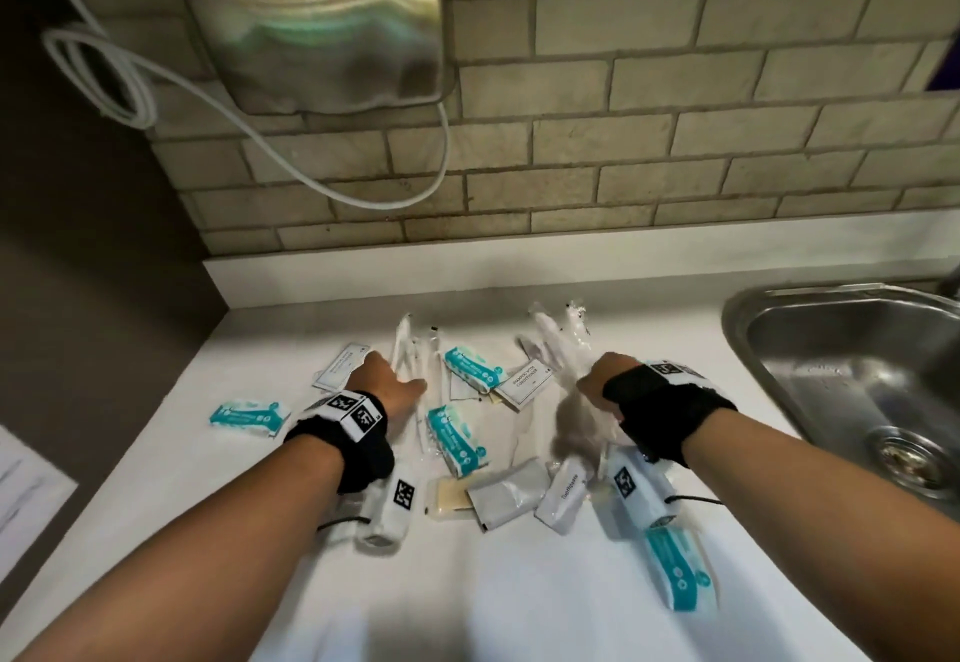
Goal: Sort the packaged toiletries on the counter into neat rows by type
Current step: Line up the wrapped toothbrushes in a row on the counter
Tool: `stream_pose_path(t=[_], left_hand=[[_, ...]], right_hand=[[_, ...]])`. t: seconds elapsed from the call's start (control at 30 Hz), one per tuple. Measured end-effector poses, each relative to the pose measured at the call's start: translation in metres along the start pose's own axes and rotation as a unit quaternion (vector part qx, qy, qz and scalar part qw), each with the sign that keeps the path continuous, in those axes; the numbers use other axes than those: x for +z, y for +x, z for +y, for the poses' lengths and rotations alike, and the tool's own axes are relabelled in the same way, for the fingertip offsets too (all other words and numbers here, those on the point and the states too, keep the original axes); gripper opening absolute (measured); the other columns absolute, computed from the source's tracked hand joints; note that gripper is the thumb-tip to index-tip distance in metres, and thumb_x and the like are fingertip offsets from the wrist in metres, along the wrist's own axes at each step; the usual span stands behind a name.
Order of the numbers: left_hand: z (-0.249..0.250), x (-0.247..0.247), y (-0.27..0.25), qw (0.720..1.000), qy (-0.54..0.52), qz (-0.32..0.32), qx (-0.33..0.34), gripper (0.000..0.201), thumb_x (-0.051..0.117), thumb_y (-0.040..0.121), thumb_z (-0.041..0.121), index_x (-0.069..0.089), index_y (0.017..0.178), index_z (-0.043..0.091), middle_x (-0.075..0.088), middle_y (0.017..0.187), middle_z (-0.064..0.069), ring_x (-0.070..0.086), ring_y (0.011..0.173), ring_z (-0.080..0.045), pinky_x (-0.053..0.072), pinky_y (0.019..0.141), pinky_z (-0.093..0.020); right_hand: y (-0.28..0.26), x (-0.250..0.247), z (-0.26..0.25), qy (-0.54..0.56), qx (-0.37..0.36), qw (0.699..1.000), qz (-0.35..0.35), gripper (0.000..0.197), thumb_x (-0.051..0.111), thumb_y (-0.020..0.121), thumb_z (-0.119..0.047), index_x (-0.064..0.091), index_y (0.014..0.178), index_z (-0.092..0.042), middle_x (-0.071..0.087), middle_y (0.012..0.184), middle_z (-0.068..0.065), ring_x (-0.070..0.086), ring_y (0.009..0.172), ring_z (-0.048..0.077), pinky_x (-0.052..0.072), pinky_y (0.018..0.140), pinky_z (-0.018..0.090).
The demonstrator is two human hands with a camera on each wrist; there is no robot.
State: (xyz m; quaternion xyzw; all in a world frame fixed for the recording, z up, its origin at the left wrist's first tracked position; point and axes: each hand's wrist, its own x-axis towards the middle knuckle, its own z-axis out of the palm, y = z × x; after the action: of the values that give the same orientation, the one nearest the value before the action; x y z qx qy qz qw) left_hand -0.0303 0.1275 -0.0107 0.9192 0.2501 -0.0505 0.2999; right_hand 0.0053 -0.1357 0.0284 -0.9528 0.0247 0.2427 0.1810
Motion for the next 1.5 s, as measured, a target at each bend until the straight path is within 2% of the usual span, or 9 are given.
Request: stream_pose_path(t=[0.1,0.33,0.53,0.67,0.77,0.9,1.1,1.27,1.5], left_hand=[[-0.016,0.008,-0.009,0.998,0.042,-0.031,-0.043,0.087,0.068,0.078,0.055,0.035,0.141,0.007,0.052,0.137,-0.014,0.055,0.118,-0.032,0.049,0.094,-0.035],[-0.010,0.011,-0.012,0.998,0.040,-0.047,-0.018,0.034,0.070,0.084,0.038,0.055,0.097,0.010,0.065,0.107,-0.013,0.060,0.088,-0.030,0.046,0.071,-0.028],[-0.018,0.006,-0.014,0.998,0.032,-0.054,-0.009,0.037,0.049,0.093,0.033,0.055,0.117,0.005,0.062,0.118,-0.016,0.059,0.098,-0.031,0.046,0.079,-0.031],[-0.018,-0.001,-0.016,0.999,-0.042,-0.015,-0.025,0.048,0.041,0.098,0.033,0.042,0.133,0.001,0.057,0.129,-0.018,0.059,0.111,-0.034,0.046,0.088,-0.034],[-0.011,-0.007,-0.016,0.986,-0.167,0.005,-0.022,0.032,0.045,0.098,0.021,0.036,0.125,0.006,0.063,0.112,-0.016,0.064,0.083,-0.028,0.054,0.078,-0.041],[-0.001,0.000,-0.010,0.993,-0.121,0.005,-0.009,0.047,0.050,0.095,0.029,0.033,0.132,0.004,0.060,0.118,-0.018,0.061,0.103,-0.035,0.049,0.083,-0.036],[0.008,0.018,0.005,1.000,-0.022,-0.016,-0.005,0.036,0.067,0.079,0.036,0.060,0.099,0.007,0.067,0.090,-0.010,0.067,0.078,-0.026,0.058,0.073,-0.035],[0.026,0.026,0.021,0.998,0.050,-0.047,0.003,0.043,0.082,0.067,0.044,0.059,0.083,0.011,0.066,0.080,-0.005,0.066,0.072,-0.022,0.055,0.066,-0.029],[0.027,0.033,0.033,0.997,0.007,-0.070,-0.008,0.037,0.078,0.070,0.037,0.063,0.091,0.012,0.069,0.083,-0.007,0.069,0.074,-0.025,0.057,0.070,-0.033]], right_hand=[[-0.004,-0.002,-0.019,0.025,-0.016,0.998,0.053,0.032,0.049,0.095,-0.023,0.051,0.068,-0.007,0.062,0.084,0.017,0.056,0.077,0.025,0.034,0.041,0.020],[-0.013,0.013,-0.050,0.058,-0.080,0.994,0.045,0.041,0.050,0.093,-0.029,0.046,0.122,0.000,0.064,0.113,0.020,0.065,0.097,0.033,0.044,0.070,0.030],[-0.025,0.031,-0.048,0.035,-0.083,0.996,0.019,0.049,0.049,0.096,-0.033,0.043,0.131,-0.001,0.060,0.122,0.016,0.054,0.091,0.024,0.041,0.074,0.028],[-0.030,0.040,-0.048,0.095,-0.096,0.991,-0.003,0.044,0.049,0.096,-0.029,0.041,0.126,0.002,0.071,0.101,0.014,0.062,0.069,0.022,0.046,0.067,0.030],[-0.032,0.038,-0.051,0.148,-0.101,0.984,-0.004,0.041,0.051,0.095,-0.023,0.036,0.126,0.001,0.067,0.088,0.011,0.057,0.054,0.018,0.045,0.054,0.028],[-0.024,0.032,-0.054,0.127,-0.116,0.985,0.020,0.046,0.050,0.093,-0.026,0.034,0.128,-0.001,0.064,0.104,0.015,0.059,0.072,0.025,0.045,0.060,0.031],[-0.007,0.028,-0.051,0.136,-0.115,0.984,0.029,0.033,0.048,0.092,-0.033,0.043,0.111,-0.007,0.052,0.094,0.012,0.050,0.078,0.025,0.038,0.066,0.030],[0.008,0.022,-0.046,0.157,-0.117,0.980,0.033,0.026,0.050,0.091,-0.033,0.040,0.102,-0.011,0.053,0.092,0.010,0.050,0.077,0.025,0.038,0.067,0.031],[0.022,0.024,-0.047,0.140,-0.135,0.980,0.033,0.025,0.050,0.092,-0.032,0.041,0.098,-0.010,0.057,0.097,0.012,0.052,0.080,0.024,0.040,0.069,0.030]])
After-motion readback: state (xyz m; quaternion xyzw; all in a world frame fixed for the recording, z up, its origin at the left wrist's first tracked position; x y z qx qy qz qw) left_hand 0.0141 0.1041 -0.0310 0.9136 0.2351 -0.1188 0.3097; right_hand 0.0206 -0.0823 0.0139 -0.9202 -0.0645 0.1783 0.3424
